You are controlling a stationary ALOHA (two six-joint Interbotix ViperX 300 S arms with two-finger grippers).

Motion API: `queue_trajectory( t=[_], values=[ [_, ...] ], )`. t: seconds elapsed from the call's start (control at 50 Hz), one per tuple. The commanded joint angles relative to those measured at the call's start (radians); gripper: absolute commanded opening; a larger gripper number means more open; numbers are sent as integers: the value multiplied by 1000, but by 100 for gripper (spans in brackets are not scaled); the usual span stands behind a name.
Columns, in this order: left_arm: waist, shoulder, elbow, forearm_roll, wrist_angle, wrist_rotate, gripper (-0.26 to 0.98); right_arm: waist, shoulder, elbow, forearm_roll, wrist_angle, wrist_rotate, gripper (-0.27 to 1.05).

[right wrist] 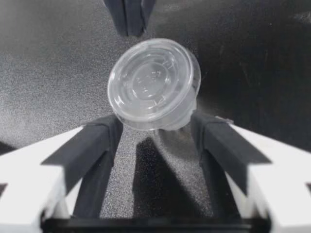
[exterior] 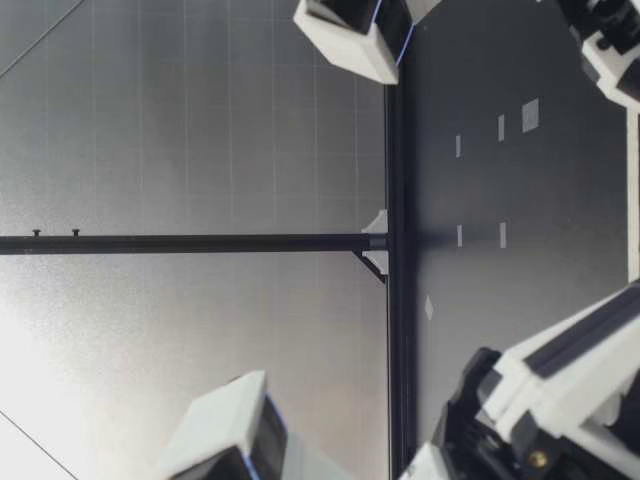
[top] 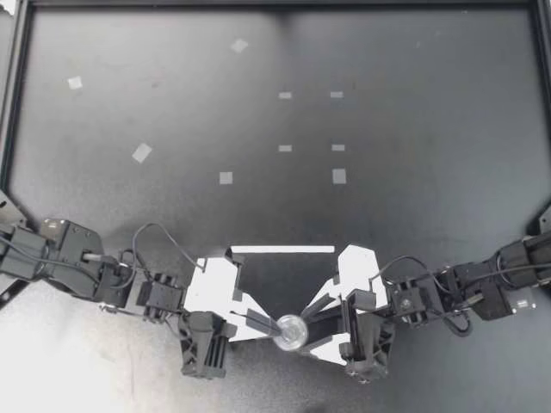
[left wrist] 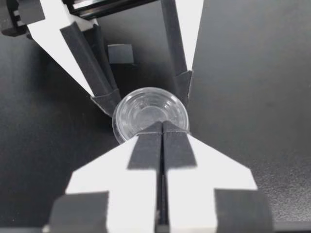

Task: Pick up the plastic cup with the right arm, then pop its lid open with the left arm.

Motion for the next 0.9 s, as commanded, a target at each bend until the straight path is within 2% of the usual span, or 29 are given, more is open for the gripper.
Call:
queue_trajectory(
  t=[0.0,0.26,0.62,0.88],
  values=[
    [-5,-5,-21,-2,-11,0,-11,6,-9,-11,-3,-5,0,67],
    [-5,38,-34,-2,-11,0,-11,6,-12,-12,-2,-3,0,67],
    [-3,37,-34,-2,-11,2,-11,6,-14,-41,-2,52,0,64],
    [-5,35,-29,-2,-11,2,-11,8,-17,-55,-5,98,0,44]
  ],
)
